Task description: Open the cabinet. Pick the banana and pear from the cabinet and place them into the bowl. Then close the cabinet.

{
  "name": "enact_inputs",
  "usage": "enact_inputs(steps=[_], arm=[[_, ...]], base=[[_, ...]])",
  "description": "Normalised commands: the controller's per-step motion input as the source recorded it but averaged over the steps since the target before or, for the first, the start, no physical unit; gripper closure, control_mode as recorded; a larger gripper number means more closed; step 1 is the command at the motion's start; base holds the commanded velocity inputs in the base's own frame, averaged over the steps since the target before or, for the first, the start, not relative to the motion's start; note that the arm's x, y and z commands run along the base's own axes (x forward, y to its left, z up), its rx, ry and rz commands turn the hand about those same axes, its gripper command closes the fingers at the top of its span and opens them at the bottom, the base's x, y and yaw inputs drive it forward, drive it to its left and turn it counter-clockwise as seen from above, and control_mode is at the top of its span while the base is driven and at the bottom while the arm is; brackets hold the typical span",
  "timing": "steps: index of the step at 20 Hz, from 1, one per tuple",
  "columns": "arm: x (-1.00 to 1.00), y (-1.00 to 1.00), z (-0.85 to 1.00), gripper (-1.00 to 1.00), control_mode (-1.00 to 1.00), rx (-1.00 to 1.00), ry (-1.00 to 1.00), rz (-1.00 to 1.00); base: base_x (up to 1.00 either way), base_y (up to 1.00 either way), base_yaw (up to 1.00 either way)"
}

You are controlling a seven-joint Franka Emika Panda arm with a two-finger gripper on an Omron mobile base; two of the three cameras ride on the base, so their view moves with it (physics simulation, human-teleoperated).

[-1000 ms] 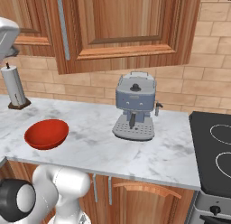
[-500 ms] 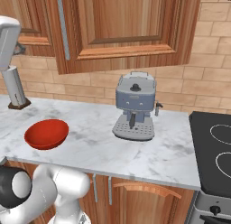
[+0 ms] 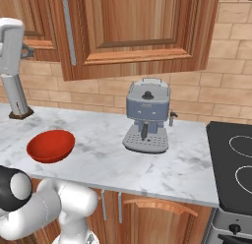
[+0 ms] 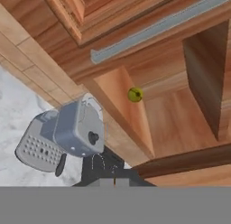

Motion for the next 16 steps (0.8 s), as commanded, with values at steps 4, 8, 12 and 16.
enact_inputs(steps=[4,8,12,16], arm=[[0.28,-0.01,-0.03,1.00,-1.00,-0.09,0.00,-0.13],[0.26,-0.07,-0.01,1.00,-1.00,-0.08,0.00,-0.13],[0.15,-0.14,0.00,1.00,-1.00,-0.08,0.00,-0.12],[0.10,-0.21,0.00,1.00,-1.00,-0.08,0.00,-0.11]], base=[[0.00,0.00,0.00],[0.00,0.00,0.00],[0.00,0.00,0.00],[0.00,0.00,0.00]])
